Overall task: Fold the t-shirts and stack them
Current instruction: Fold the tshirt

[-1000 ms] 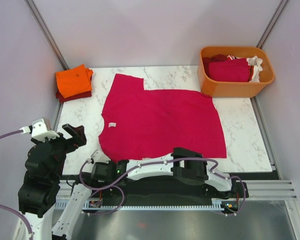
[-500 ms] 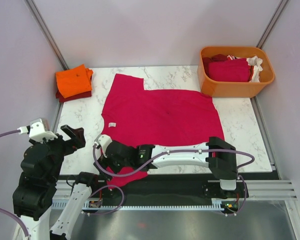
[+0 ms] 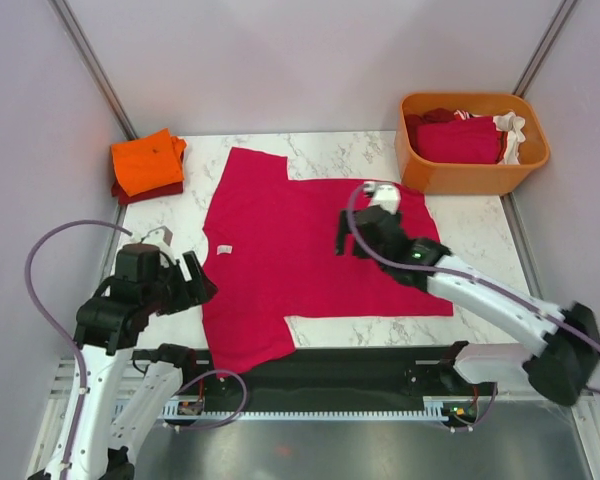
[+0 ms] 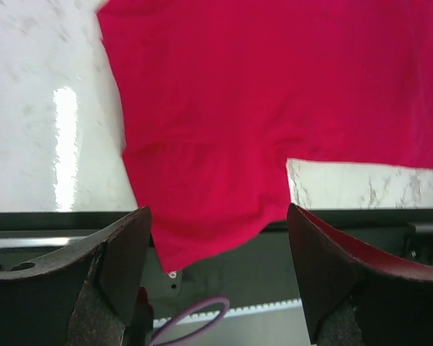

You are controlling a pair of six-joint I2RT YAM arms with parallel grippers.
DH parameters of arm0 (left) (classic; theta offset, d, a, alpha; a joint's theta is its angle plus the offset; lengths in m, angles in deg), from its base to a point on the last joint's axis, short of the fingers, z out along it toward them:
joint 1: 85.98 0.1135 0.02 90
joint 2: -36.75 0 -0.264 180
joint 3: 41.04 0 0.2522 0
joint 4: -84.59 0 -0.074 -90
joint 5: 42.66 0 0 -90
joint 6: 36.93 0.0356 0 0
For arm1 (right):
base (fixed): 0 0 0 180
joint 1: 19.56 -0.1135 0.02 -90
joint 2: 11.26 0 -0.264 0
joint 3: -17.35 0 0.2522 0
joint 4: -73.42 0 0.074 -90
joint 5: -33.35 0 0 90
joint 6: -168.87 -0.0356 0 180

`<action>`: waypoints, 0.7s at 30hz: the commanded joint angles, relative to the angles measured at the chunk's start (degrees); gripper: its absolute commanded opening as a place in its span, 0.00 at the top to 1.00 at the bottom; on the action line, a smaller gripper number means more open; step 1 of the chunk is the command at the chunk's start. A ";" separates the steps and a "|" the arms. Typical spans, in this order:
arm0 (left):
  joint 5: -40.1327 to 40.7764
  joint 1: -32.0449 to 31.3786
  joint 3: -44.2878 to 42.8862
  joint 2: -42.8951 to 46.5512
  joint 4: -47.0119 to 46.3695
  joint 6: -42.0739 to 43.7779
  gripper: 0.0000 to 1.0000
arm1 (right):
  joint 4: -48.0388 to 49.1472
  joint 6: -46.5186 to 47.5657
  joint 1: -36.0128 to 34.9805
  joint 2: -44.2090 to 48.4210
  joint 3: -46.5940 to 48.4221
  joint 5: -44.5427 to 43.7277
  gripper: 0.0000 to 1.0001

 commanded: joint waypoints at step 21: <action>-2.42 -8.74 2.57 -19.33 -15.40 -12.79 0.22 | -11.78 3.44 35.54 10.39 -10.00 2.23 0.02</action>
